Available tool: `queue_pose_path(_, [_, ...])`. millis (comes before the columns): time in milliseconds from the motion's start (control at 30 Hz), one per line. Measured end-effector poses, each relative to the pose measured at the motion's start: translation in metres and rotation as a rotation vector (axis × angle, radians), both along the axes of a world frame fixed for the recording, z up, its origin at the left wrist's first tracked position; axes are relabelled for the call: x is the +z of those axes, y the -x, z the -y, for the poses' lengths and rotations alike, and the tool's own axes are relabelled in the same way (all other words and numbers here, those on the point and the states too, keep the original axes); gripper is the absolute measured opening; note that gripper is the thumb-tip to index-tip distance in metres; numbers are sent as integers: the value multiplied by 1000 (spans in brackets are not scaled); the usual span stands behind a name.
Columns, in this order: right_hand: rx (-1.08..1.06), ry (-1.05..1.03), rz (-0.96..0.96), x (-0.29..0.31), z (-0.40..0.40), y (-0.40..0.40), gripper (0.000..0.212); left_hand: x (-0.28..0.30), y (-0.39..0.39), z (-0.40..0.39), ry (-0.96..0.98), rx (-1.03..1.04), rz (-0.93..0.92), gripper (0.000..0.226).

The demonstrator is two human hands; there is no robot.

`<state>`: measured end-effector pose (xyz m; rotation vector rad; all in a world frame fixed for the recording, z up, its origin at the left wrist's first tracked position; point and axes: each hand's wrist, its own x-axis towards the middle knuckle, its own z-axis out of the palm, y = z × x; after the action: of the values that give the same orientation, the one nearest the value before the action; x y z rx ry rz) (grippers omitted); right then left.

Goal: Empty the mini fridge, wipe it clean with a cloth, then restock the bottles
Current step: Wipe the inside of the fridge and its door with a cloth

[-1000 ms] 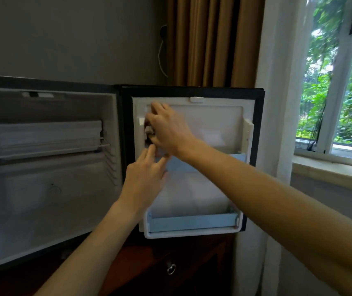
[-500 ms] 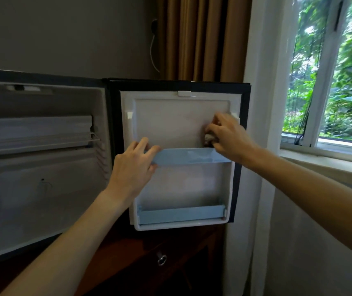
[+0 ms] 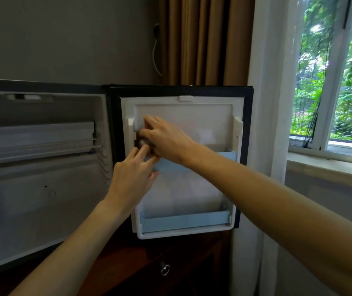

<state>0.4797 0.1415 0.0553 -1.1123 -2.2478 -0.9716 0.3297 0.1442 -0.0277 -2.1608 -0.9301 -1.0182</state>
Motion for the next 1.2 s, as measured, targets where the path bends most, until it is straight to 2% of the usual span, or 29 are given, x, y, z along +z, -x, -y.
queue_pose_path(200, [-113,4,-53,-17,26,-70,18,2,2,6,12,-4,11,50])
queue_pose_path(400, [-327,51,-84,-15,65,-132,20,1,3,6,27,-49,41,49])
queue_pose_path(533, [-314,62,-97,-12,61,-111,21,-1,1,5,27,-42,45,48])
queue_pose_path(733, [-92,124,-97,4,22,-14,20,-1,0,3,11,-10,20,47])
queue_pose_path(867, [-65,168,-47,14,11,20,22,-1,4,0,30,-7,27,42])
queue_pose_path(1033, [-73,185,6,9,28,-12,18,0,7,2,-10,-23,-18,49])
queue_pose_path(1200, [-231,189,-121,-5,59,-87,15,0,6,3,13,-19,-1,49])
